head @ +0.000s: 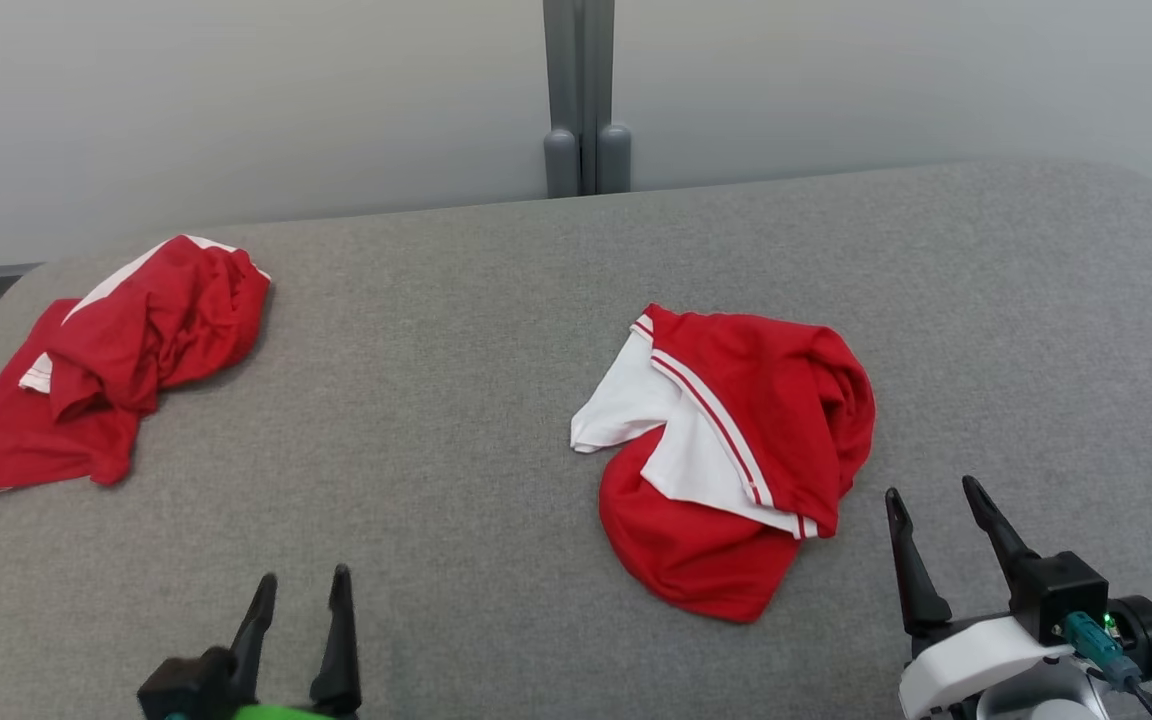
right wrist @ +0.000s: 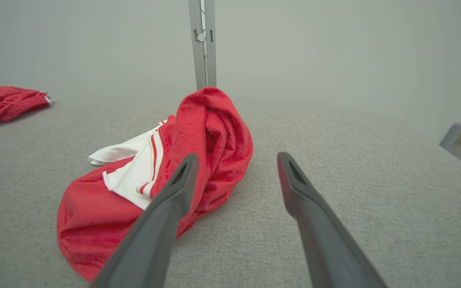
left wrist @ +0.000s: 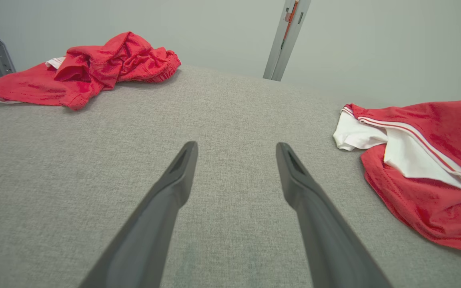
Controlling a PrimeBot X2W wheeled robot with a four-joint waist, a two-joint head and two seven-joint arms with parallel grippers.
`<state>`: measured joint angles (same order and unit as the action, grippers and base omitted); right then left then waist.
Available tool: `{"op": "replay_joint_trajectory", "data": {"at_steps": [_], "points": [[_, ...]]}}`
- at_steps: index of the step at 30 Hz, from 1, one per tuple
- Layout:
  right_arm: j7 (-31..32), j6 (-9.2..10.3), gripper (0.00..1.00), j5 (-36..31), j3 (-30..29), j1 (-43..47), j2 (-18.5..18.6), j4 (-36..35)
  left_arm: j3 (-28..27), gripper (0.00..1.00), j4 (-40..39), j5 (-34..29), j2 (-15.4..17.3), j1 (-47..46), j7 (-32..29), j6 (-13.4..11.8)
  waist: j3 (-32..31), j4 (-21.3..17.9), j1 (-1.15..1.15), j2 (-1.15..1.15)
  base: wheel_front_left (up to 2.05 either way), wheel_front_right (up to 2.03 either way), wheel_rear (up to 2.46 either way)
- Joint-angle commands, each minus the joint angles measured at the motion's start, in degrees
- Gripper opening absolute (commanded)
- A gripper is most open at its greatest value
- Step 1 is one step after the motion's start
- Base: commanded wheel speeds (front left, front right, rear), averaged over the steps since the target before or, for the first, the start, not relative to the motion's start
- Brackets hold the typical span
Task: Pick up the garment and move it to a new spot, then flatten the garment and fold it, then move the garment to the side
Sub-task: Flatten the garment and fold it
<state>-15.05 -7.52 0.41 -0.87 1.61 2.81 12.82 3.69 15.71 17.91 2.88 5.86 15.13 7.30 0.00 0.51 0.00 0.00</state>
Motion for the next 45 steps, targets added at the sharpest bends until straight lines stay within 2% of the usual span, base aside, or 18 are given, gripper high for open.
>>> {"op": "replay_joint_trajectory", "data": {"at_steps": [1,6,13,16,29,30,31,35,39,45], "points": [[-0.2,0.06,1.00,0.0,0.5,-1.2,0.1,-0.4,1.7,1.00,1.0,1.1,0.0,-3.4,0.0,0.2,1.6,-1.2,0.00,0.00,0.00,0.00,0.00],[-0.2,0.06,1.00,0.1,2.9,-4.6,0.1,-1.6,10.1,1.00,7.4,5.2,0.1,-15.4,-1.1,0.2,6.8,-4.2,0.00,0.00,0.00,0.00,0.00],[-0.2,0.06,1.00,1.4,5.0,-7.4,0.2,-1.6,18.6,1.00,17.1,12.1,0.2,-30.8,-11.3,0.2,12.4,-9.2,0.00,0.00,0.00,0.00,0.00],[-0.2,0.06,1.00,1.5,4.6,-7.7,0.1,-1.6,19.9,1.00,20.6,15.0,0.2,-34.2,-14.3,0.2,13.1,-10.7,0.00,0.00,0.00,0.00,0.00],[-0.2,0.06,1.00,2.2,5.4,-9.0,0.1,-1.7,20.1,1.00,36.0,16.8,0.4,-42.3,-18.8,-0.3,14.5,-14.0,0.00,0.00,0.00,0.00,0.00],[-0.2,0.06,1.00,2.4,5.5,-9.1,0.1,-1.7,20.5,0.21,36.8,16.4,0.5,-42.6,-18.5,-0.3,14.5,-14.1,0.00,0.00,0.00,0.00,0.00],[-0.2,0.06,1.00,2.5,5.6,-9.1,0.1,-1.6,20.9,0.00,37.3,16.3,0.5,-42.9,-18.0,-0.2,14.5,-14.2,0.00,0.00,0.00,0.00,0.00],[-0.2,0.06,1.00,2.9,4.6,-8.0,0.1,-1.4,21.5,0.00,36.6,18.2,0.3,-44.4,-15.9,0.2,13.8,-13.8,0.00,0.00,0.00,0.00,0.00],[-0.2,0.06,1.00,3.0,3.2,-6.7,0.1,-1.1,21.5,0.00,32.5,20.9,0.3,-46.5,-14.4,0.2,12.3,-12.4,0.00,0.00,0.00,0.00,0.00],[-0.2,0.06,1.00,4.0,3.4,-6.0,0.1,-0.4,20.7,0.00,23.0,25.1,3.4,-49.7,-15.7,0.2,9.4,-10.9,0.00,0.00,0.00,0.00,0.00]]}}
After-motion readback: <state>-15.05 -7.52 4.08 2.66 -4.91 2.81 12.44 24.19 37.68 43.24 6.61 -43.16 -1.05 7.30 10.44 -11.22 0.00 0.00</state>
